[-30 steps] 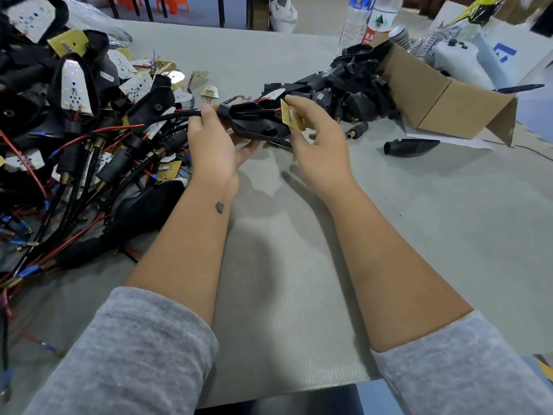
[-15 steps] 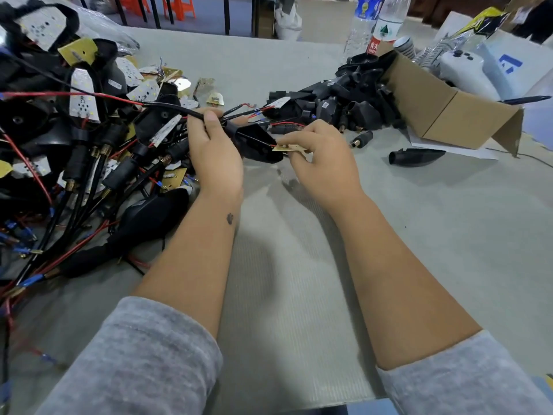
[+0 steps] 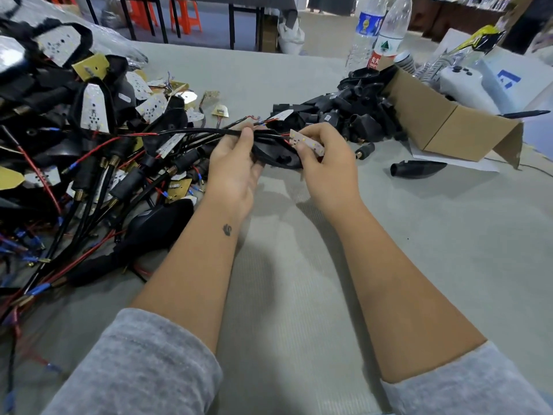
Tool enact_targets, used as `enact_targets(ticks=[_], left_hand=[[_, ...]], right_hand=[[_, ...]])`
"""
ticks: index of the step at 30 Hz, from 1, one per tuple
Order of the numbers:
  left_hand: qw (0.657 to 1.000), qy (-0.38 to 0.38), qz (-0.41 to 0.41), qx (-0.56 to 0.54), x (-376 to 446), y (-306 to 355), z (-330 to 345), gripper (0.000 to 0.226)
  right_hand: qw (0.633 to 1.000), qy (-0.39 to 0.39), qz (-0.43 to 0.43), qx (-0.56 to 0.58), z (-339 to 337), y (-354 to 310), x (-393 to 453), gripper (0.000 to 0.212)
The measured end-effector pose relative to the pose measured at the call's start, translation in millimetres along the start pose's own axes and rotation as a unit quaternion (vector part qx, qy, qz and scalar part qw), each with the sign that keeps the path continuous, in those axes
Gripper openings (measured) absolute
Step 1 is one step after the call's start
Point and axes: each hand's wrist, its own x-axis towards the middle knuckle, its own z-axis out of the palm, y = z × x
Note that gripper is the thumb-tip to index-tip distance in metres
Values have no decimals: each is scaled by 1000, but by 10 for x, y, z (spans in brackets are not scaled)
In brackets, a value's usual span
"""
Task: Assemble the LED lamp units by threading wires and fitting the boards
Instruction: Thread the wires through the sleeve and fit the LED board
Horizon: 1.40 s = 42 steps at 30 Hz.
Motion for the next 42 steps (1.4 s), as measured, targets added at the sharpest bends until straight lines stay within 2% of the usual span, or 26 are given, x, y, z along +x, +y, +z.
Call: enact_targets(ticks=[6,12,18,29,35,38,42], left_hand=[[981,-26,113,153,-43,-28,-45,18],[996,-12,58,68,-71,26,-37,21],[999,-36,12,27,-93,34,-6,14],[996,-46,-9,77,-105,10,-12,20],[994,-49,-8,92,-113,7,7,20],[993,-44,-1,111,-131,6,25,21],[994,-15,18,105,-145,20,27,22]], right_hand=[[994,59,-73,-53,-21,-8,-10,14],[996,13,54,63,11,-82,-4,14],[986,5,123,116,46,-80,-5,17],[983,32,115,143,18,-102,-26,20],[985,35,123,111,31,-66,-11,25],[993,34,92,69,39,-56,-13,24],[995,88,30,-21,41,-42,-4,11]])
